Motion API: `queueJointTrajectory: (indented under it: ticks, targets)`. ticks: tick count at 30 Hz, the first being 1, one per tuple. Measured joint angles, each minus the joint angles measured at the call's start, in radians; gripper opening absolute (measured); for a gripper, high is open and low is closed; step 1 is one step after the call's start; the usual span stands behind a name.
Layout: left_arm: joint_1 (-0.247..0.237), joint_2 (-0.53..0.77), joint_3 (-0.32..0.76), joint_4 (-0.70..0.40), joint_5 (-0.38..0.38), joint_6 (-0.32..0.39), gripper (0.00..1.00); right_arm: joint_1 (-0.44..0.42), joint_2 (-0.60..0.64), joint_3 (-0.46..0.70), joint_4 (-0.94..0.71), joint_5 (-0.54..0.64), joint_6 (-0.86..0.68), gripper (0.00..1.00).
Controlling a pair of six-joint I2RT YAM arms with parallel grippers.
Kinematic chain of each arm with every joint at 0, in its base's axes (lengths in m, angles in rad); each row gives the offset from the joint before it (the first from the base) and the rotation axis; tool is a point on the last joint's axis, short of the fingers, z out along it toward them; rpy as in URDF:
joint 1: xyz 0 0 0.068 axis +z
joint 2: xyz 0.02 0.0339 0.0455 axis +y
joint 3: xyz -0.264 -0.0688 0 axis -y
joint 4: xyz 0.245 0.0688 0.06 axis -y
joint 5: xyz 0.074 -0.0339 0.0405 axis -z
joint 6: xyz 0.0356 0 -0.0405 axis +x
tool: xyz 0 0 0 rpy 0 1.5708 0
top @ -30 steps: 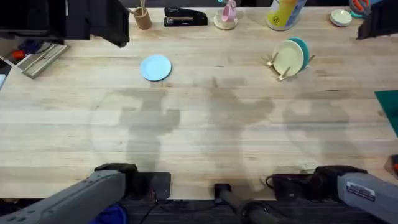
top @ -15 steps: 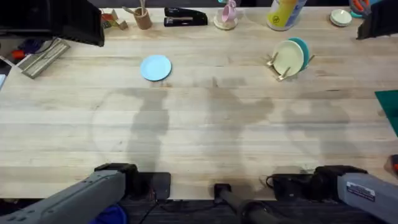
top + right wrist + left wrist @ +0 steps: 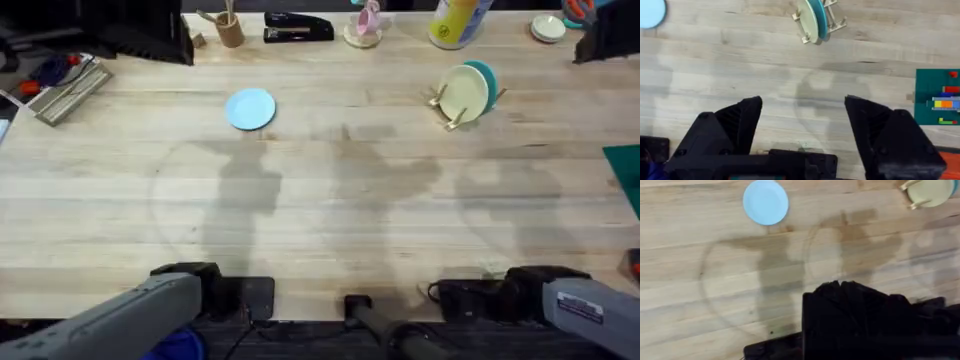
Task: Pick up the plates from the table one by one and place each into a slot on the dish rack.
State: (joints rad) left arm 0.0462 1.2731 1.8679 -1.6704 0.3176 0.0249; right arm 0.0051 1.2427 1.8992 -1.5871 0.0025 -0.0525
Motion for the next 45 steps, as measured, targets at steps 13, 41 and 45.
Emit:
queueJointTrajectory:
  ticks: [13,41,45]
  targets:
    - [0.256,0.175,0.000,0.003,0.337,0.212,0.043,0.000,0.000,0.000,0.000,0.000,0.000,0.994]
    - [0.339,0.635,0.000,0.014,0.570,0.481,0.042,0.000,0.000,0.000,0.000,0.000,0.000,0.993]
    - [0.382,0.681,0.000,0.008,0.577,0.517,0.042,0.000,0.000,0.000,0.000,0.000,0.000,0.993]
